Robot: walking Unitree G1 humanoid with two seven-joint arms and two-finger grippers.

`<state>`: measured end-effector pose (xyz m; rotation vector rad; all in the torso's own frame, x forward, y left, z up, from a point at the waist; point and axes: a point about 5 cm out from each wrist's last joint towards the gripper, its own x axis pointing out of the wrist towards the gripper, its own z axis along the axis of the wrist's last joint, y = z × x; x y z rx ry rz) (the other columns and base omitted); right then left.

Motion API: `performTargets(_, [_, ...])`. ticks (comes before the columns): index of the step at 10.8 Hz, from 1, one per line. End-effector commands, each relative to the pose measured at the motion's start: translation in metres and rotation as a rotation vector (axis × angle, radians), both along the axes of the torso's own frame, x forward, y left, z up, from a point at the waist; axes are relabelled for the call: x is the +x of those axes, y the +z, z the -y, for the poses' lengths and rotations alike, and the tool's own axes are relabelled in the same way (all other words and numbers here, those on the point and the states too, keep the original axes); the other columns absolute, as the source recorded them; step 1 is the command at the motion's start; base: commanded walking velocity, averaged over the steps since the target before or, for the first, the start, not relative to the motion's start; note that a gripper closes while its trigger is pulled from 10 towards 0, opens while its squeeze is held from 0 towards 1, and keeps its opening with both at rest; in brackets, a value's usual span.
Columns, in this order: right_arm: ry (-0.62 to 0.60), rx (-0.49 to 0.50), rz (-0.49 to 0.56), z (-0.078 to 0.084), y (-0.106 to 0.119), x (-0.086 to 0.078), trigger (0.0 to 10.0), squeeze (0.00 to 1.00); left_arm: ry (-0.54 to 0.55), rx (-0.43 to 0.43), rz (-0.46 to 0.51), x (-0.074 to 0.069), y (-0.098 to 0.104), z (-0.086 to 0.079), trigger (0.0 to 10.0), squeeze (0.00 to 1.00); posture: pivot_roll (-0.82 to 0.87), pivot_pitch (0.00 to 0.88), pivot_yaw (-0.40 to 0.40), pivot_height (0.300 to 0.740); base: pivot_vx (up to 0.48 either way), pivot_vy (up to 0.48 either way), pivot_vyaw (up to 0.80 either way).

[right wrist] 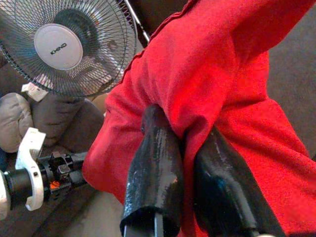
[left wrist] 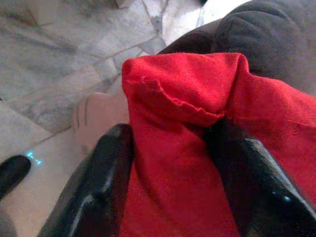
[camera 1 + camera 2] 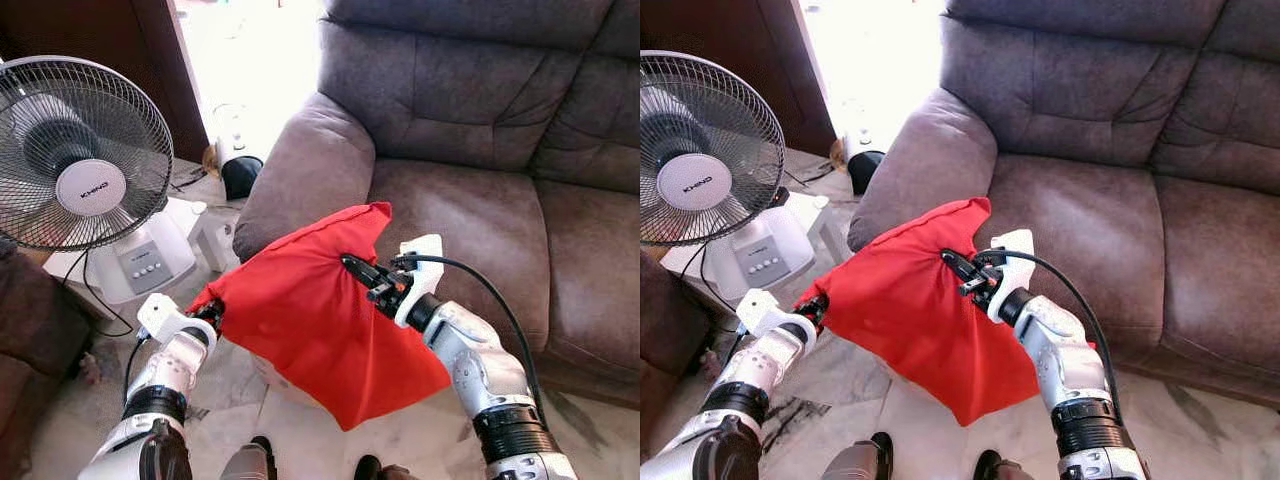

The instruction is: Move the pillow to the sofa from floor

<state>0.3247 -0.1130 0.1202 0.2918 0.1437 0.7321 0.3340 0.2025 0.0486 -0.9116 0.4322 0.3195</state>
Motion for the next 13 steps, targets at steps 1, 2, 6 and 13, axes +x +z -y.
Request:
performTargets(1, [0.024, 0.062, 0.156, -0.006, 0.037, 0.007, 10.0, 0.00, -0.017, -0.041, -0.036, -0.005, -0.010, 0.008, 0.0, 0.00, 0.17, 0.198, 0.014, 0.740, 0.000, 0.000, 0.00])
performTargets(2, [0.020, 0.062, 0.158, -0.005, 0.038, 0.008, 10.0, 0.00, -0.015, -0.050, -0.031, -0.004, -0.010, 0.008, 0.0, 0.00, 0.17, 0.199, 0.013, 0.740, 0.000, 0.000, 0.00])
performTargets(6, [0.016, 0.063, 0.154, -0.004, 0.037, 0.008, 10.0, 0.00, -0.027, -0.045, -0.003, -0.003, -0.008, 0.008, 0.0, 0.00, 0.17, 0.201, 0.012, 0.740, 0.000, 0.000, 0.00])
performTargets(13, [-0.143, -0.001, 0.182, 0.007, 0.031, 0.011, 10.0, 0.00, -0.123, 0.451, 0.373, 0.012, 0.049, 0.002, 0.0, 0.00, 0.17, 0.199, 0.011, 0.740, 0.000, 0.000, 0.00])
